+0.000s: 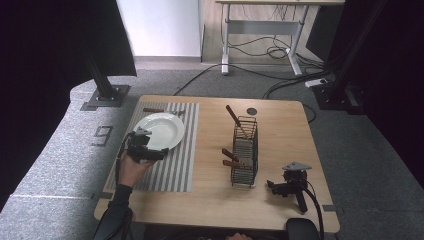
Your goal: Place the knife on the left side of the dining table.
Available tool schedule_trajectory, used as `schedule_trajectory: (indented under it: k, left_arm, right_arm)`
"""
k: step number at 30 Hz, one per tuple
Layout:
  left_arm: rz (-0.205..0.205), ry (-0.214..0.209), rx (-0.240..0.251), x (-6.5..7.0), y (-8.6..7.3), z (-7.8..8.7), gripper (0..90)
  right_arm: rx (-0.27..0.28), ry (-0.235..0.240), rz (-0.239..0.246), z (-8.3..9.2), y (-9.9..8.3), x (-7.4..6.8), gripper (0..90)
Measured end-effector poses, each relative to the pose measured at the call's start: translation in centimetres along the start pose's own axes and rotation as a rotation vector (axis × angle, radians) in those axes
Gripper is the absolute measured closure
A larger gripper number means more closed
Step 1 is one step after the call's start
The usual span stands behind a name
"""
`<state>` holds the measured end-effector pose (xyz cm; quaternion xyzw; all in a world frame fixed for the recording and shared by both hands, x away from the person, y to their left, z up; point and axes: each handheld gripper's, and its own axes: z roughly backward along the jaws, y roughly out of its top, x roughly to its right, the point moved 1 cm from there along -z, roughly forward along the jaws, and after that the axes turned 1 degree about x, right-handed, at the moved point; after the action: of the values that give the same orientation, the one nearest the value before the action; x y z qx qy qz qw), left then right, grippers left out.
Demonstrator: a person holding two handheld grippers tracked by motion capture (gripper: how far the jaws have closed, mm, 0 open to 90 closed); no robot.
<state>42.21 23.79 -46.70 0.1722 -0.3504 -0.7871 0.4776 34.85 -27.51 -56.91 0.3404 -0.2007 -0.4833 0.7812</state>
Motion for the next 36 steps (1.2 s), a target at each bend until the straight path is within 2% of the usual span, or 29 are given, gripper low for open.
schedule_trajectory:
  k: [11,17,36]
  left_arm:
    - [0.001,-0.018,0.010,0.9,2.6,-0.2,0.8]
    - [-0.005,-0.028,0.013,1.4,3.5,-0.4,1.2]
    - [-0.021,-0.080,0.046,3.7,8.3,-1.4,2.7]
  right_arm:
    - [0.000,0.000,0.000,0.0,0.0,0.0,0.0]
    - [-0.002,0.000,0.000,0.0,0.0,0.0,0.0]
    - [-0.002,0.000,0.000,0.0,0.0,0.0,0.0]
